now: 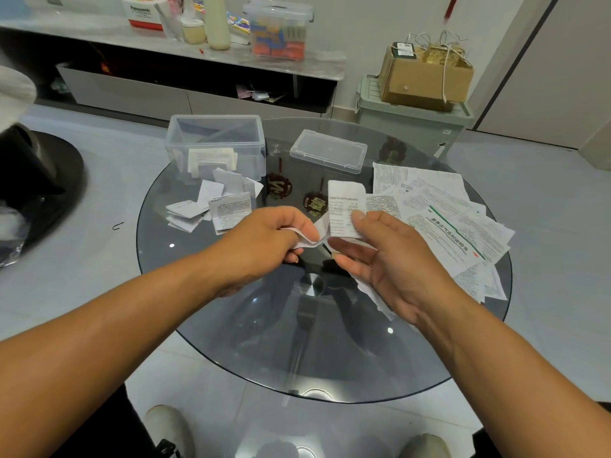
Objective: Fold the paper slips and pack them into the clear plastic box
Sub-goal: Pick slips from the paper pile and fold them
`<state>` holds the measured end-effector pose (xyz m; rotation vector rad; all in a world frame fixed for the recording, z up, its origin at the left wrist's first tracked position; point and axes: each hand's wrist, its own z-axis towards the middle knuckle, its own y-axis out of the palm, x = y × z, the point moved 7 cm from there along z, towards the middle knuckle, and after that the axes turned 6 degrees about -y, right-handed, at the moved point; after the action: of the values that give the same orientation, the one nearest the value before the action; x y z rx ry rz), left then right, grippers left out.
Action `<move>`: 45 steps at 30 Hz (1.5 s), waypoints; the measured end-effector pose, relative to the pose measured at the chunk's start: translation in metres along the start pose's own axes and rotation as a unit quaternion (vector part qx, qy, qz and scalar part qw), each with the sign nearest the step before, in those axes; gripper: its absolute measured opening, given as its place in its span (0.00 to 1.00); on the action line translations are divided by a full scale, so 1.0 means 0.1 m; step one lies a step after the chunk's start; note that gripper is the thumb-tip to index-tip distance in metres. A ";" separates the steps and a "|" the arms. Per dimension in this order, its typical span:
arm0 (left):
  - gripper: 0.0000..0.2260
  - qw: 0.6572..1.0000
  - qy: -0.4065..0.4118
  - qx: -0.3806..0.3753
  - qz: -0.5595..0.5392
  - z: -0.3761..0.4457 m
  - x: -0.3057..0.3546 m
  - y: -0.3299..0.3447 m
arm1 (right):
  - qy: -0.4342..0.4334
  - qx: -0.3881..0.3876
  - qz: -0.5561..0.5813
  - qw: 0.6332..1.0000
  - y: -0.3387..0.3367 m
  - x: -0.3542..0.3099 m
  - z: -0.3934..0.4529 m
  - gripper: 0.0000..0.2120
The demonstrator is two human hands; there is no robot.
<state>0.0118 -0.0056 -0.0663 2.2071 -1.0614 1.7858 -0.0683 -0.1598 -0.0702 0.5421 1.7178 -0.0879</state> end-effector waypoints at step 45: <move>0.22 0.885 0.075 0.285 0.359 0.03 0.13 -0.87 | -0.298 -0.037 -0.683 0.666 0.48 -0.27 -0.04 0.04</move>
<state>0.0651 0.0524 -0.0267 2.0057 -1.6318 2.8434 -0.0493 -0.1241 -0.0324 -0.8919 1.0924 -1.1318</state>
